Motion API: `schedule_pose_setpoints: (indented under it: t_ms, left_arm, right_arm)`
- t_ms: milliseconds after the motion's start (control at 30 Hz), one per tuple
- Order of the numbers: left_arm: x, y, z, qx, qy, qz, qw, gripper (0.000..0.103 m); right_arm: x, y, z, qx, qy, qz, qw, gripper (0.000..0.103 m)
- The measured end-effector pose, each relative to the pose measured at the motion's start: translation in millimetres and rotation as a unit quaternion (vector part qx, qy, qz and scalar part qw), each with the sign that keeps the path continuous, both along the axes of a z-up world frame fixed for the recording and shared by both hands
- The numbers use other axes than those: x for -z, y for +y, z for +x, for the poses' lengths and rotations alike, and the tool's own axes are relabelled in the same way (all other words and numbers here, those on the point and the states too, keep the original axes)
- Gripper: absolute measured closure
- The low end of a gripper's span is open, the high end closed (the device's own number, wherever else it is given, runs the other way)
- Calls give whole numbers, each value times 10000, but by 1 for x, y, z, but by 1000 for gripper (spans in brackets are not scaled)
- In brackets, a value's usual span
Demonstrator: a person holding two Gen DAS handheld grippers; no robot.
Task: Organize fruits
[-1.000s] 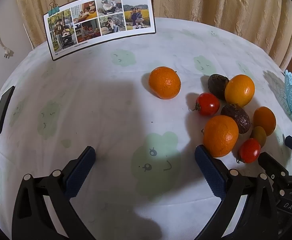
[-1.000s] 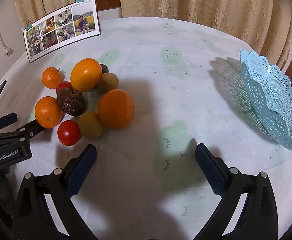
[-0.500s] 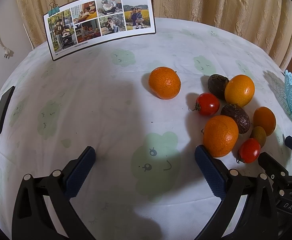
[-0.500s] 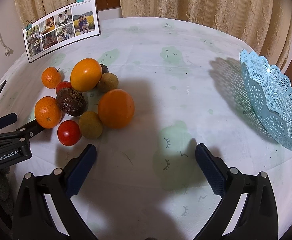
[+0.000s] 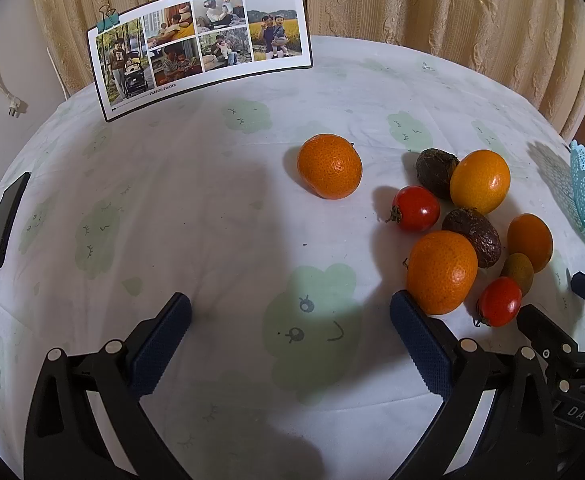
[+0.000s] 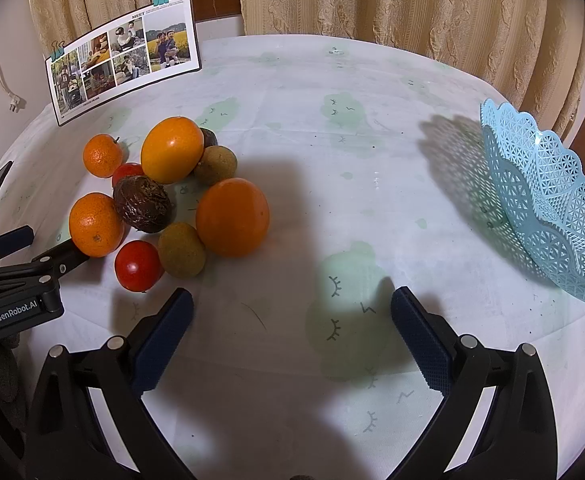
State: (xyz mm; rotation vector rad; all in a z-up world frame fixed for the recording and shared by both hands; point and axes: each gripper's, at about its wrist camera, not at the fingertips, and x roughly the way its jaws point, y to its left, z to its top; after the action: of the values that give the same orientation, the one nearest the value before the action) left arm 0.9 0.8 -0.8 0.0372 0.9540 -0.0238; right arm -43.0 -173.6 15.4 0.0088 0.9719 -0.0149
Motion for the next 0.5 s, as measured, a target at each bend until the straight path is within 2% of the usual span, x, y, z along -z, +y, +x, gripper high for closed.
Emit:
schedule_pose_setpoints:
  t_ms: [500]
  left_arm:
    - [0, 0, 0, 0, 0, 0, 10000, 5]
  right_arm:
    - [0, -1, 0, -34, 31, 3, 10000, 2]
